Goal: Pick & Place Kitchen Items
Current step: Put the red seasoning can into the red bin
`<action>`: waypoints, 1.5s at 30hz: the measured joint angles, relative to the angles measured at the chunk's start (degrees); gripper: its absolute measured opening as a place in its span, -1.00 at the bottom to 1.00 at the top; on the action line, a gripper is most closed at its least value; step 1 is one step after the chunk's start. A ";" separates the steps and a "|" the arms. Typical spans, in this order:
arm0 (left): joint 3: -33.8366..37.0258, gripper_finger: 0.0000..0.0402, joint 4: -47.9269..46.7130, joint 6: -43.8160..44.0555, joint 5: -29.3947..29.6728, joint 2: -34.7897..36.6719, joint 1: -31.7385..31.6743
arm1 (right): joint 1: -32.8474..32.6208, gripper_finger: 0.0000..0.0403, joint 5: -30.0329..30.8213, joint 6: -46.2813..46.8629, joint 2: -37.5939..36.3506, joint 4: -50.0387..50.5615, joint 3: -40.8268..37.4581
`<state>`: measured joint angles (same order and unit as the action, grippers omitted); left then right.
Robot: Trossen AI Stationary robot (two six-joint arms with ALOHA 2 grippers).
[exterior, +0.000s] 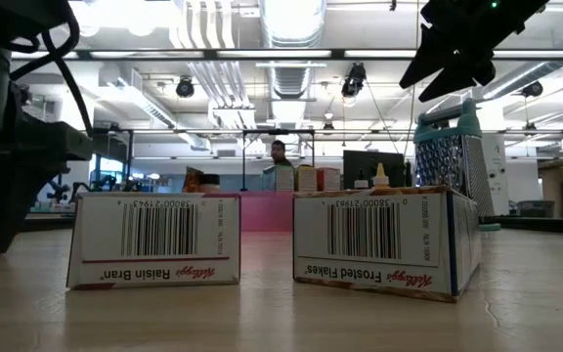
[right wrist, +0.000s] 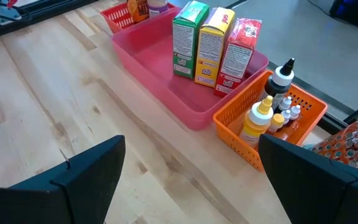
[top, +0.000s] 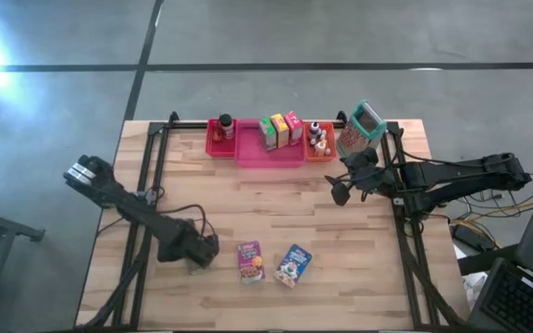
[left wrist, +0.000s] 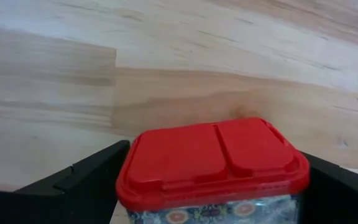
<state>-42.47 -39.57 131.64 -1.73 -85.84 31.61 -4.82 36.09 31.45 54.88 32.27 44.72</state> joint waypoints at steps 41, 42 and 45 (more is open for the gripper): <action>3.68 0.58 0.31 -2.74 4.39 1.02 -0.65 | 0.00 0.81 0.01 -0.01 0.02 0.00 0.01; 3.71 0.58 0.33 -2.73 4.44 1.02 -0.65 | 0.00 0.81 -0.01 0.01 0.00 0.00 0.01; 3.71 0.62 0.48 -2.54 4.50 1.02 -0.67 | -0.01 0.81 -0.01 -0.01 0.01 0.00 0.00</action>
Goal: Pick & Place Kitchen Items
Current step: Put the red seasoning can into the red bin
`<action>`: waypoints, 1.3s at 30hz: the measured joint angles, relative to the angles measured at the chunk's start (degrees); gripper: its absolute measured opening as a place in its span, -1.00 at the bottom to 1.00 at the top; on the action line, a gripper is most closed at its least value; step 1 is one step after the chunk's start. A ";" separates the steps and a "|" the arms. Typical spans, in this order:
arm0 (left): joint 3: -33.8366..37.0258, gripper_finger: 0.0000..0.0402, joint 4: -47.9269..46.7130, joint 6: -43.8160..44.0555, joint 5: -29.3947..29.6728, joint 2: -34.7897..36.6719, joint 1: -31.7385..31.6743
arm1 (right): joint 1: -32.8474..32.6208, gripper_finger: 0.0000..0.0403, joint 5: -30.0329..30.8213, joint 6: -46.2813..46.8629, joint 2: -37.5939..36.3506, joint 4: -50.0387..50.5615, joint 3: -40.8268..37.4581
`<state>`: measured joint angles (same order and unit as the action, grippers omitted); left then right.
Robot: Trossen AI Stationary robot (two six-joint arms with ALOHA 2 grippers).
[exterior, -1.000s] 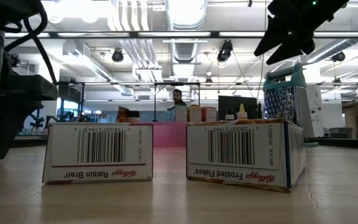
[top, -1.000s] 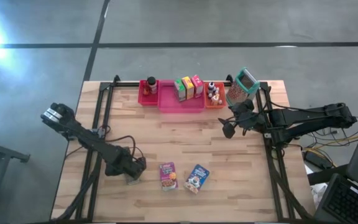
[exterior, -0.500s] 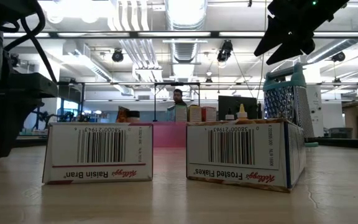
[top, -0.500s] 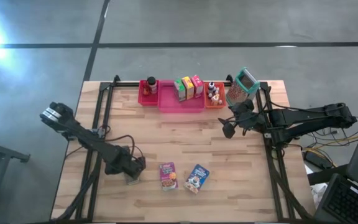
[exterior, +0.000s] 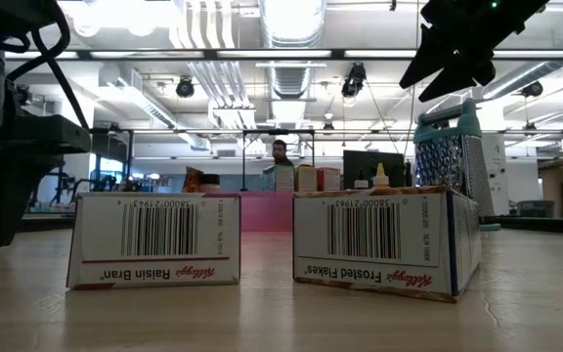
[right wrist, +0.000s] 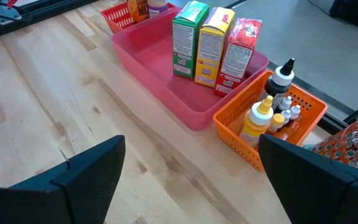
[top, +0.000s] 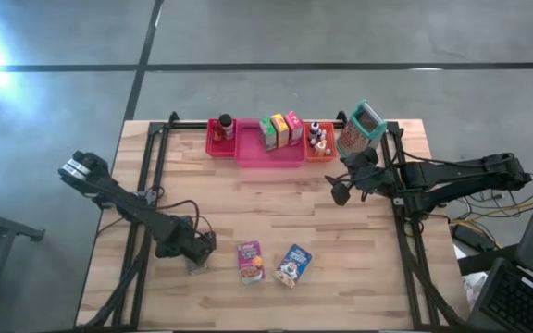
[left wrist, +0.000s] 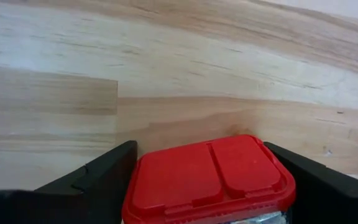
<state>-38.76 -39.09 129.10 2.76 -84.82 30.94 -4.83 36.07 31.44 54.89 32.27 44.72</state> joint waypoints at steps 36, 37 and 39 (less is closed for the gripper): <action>-2.31 0.65 8.56 -34.48 38.37 1.70 -0.01 | -0.01 0.81 0.01 0.02 0.00 0.02 0.01; -2.72 0.65 8.77 -35.69 39.29 1.70 0.02 | -0.01 0.81 0.00 0.00 0.00 0.02 0.00; -3.66 0.65 8.74 -38.28 40.91 1.73 0.02 | -0.01 0.81 0.00 0.01 0.00 0.02 0.00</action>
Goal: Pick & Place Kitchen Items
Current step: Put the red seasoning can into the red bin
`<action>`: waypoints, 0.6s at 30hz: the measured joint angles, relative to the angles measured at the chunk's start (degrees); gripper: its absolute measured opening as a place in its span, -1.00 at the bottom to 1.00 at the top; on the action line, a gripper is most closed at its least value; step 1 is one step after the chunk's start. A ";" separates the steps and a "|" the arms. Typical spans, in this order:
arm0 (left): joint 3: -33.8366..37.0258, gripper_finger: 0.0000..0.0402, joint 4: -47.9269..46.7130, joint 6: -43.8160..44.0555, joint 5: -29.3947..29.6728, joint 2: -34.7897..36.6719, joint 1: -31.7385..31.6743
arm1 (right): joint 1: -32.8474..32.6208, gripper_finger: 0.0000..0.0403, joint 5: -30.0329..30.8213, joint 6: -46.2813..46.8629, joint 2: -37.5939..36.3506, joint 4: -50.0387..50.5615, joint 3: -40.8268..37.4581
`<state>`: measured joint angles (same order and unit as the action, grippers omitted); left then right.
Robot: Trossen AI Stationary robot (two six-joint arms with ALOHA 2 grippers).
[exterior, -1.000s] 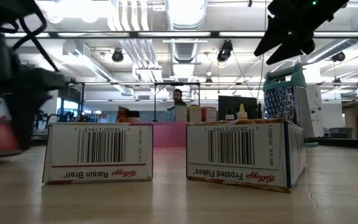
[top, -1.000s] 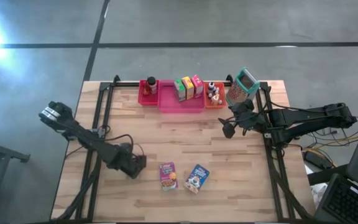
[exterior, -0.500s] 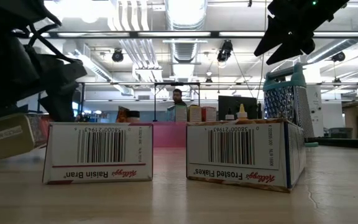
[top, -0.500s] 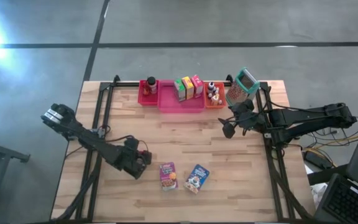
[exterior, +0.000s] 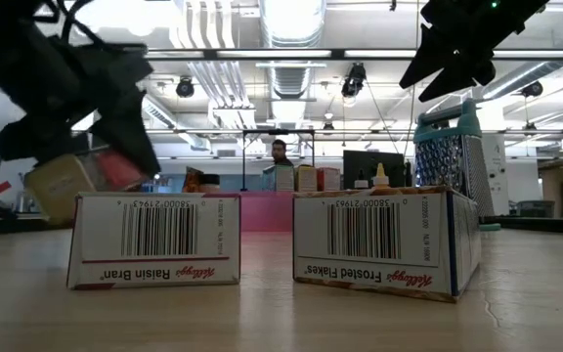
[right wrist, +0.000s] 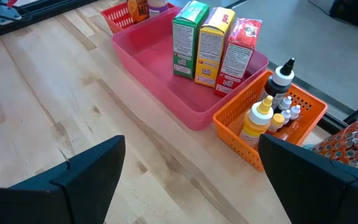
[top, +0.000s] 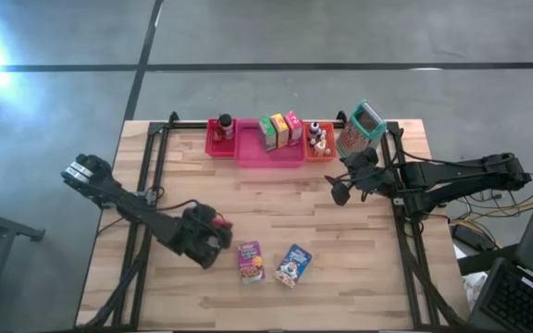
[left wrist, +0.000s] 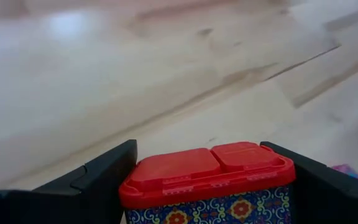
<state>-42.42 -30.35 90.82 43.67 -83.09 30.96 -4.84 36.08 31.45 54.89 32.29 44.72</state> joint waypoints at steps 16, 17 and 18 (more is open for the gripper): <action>-5.05 0.65 10.14 -20.56 26.54 0.07 -0.11 | 0.00 0.81 0.00 -0.01 -0.02 -0.49 0.00; -5.32 0.65 10.71 -21.71 27.81 0.07 -0.11 | 0.00 0.81 0.00 -0.01 0.00 -1.04 0.00; -5.62 0.65 11.12 -23.06 28.82 0.07 -0.11 | 0.00 0.81 0.01 -0.02 -0.01 -1.70 0.00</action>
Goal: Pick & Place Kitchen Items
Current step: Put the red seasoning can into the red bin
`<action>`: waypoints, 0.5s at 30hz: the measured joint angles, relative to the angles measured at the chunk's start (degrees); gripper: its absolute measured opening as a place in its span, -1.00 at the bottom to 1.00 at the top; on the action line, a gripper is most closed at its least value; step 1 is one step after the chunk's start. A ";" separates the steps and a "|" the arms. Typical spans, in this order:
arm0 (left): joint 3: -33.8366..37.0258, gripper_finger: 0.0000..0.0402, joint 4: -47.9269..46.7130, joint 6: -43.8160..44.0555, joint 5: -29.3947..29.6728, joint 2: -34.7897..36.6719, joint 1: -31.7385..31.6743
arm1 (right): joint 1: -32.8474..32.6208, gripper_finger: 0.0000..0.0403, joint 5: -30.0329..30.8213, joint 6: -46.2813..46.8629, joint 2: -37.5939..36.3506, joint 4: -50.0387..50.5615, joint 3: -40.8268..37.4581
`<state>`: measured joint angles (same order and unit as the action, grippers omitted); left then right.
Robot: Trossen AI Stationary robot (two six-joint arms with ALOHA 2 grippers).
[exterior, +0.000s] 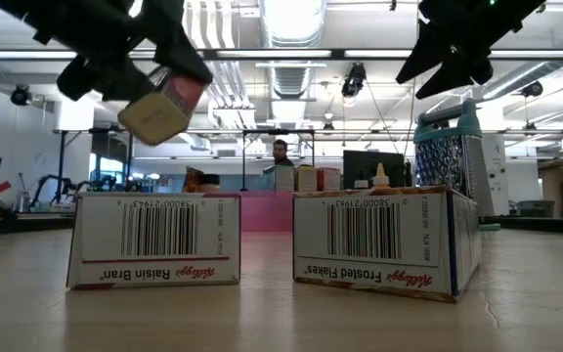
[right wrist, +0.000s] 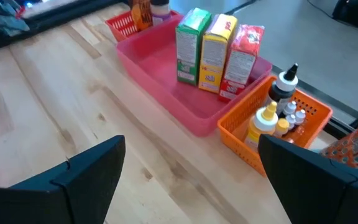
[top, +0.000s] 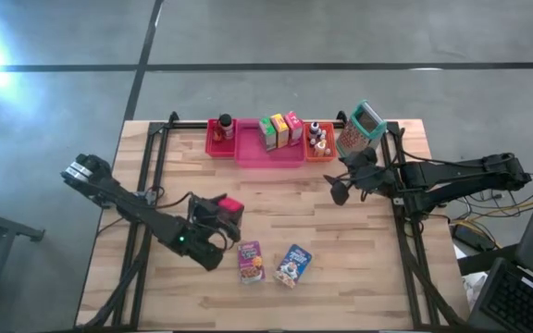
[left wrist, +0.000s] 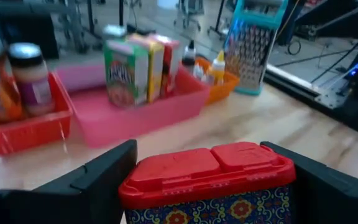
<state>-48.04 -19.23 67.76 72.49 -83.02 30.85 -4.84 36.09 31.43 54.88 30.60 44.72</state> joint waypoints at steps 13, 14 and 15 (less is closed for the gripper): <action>-2.33 0.65 3.22 -22.26 16.09 0.00 0.00 | 0.00 0.81 -0.01 0.06 -0.01 -11.91 0.01; -2.33 0.65 3.36 -23.82 16.69 0.00 0.00 | 0.00 0.81 -0.01 0.03 -0.01 -12.90 0.01; -2.33 0.65 3.38 -25.12 17.22 0.00 0.01 | 0.00 0.81 0.01 -0.01 -0.01 -13.75 0.01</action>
<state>-50.37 -15.85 42.64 89.71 -83.02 30.86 -4.84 36.10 31.42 54.87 16.85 44.73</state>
